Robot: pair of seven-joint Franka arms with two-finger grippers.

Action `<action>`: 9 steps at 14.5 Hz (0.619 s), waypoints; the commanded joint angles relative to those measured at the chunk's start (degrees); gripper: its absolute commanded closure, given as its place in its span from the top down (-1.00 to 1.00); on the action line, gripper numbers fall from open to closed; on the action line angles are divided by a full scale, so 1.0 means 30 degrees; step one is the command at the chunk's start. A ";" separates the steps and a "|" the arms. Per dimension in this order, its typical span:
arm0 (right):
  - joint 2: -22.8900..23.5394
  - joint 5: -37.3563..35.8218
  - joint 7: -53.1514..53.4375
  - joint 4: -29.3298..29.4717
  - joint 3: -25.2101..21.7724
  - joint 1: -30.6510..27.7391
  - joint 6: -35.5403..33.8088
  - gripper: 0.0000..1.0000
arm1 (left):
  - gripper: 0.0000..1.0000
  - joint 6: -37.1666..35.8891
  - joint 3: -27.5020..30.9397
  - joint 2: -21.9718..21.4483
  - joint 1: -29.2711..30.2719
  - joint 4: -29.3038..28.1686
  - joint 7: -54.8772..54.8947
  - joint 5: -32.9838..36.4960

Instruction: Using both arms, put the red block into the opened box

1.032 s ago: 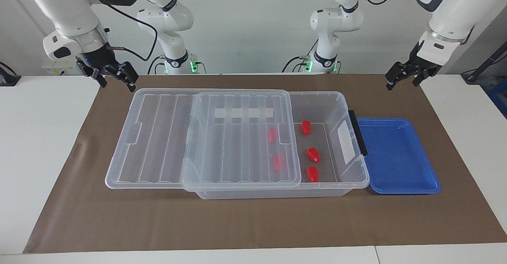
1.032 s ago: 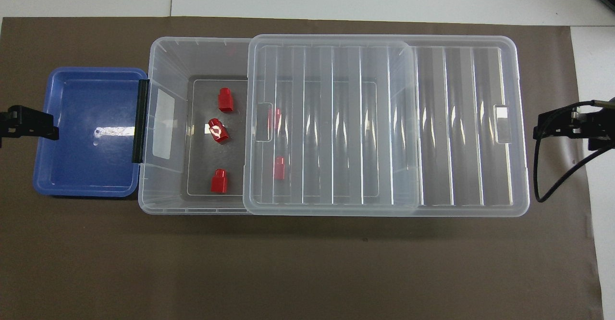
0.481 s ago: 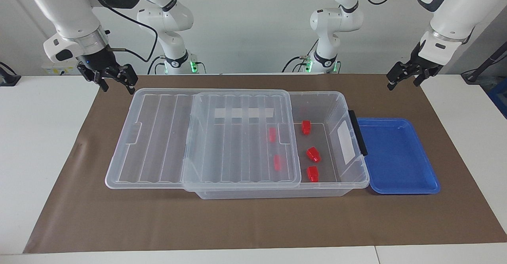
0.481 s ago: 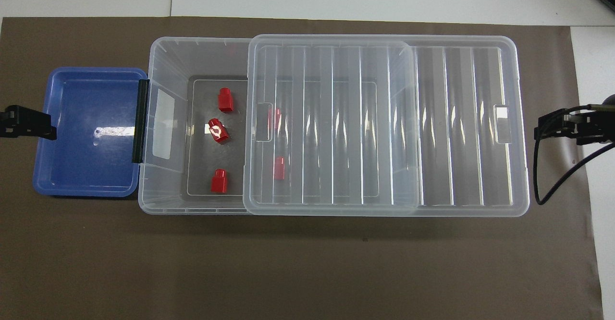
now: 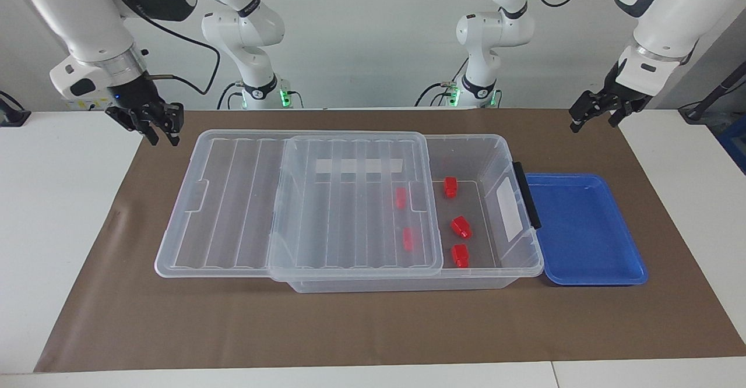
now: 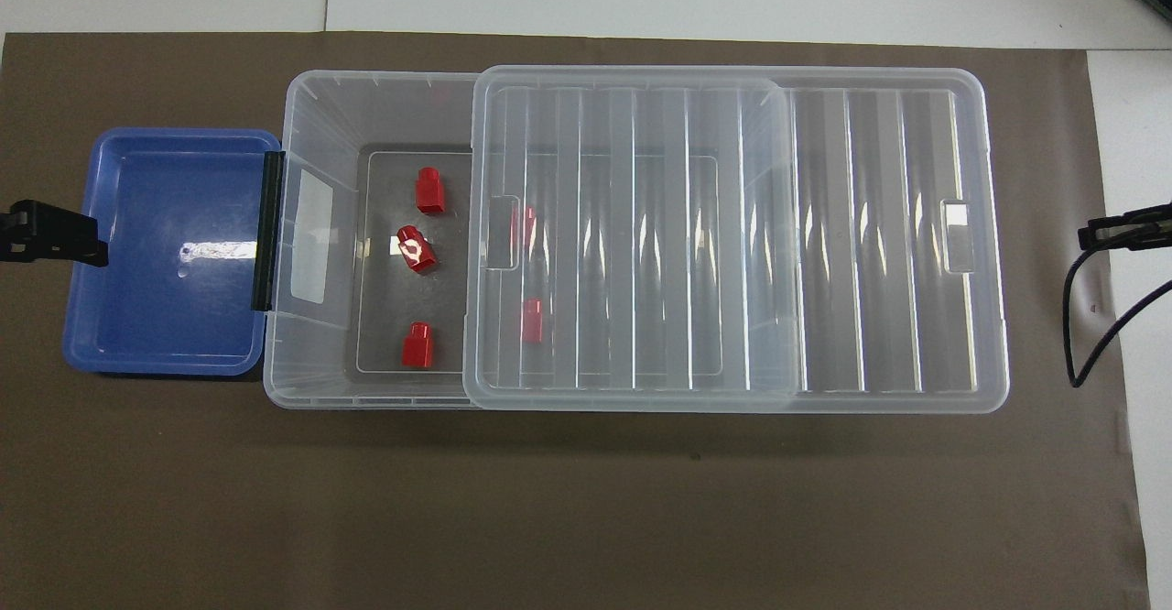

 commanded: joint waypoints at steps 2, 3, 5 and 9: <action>0.1522 0.1731 -0.3506 -0.0288 0.0169 -0.0940 0.2178 -1.00 | 1.00 0.0239 0.0105 -0.0313 -0.0081 -0.0201 0.0272 -0.0286; 0.1757 0.1966 -0.3507 -0.0288 0.0169 -0.0970 0.2471 -1.00 | 1.00 0.0239 0.0105 -0.0313 -0.0052 -0.0200 0.0301 -0.0286; 0.2372 0.2551 -0.3536 -0.0259 0.0169 -0.0970 0.2970 -1.00 | 1.00 0.0181 0.0134 -0.0313 0.0036 -0.0171 0.0244 -0.0286; 0.3223 0.3491 -0.3683 -0.0288 0.0227 -0.0619 0.3909 -1.00 | 1.00 0.0092 0.0134 -0.0313 0.0066 -0.0200 0.0185 -0.0286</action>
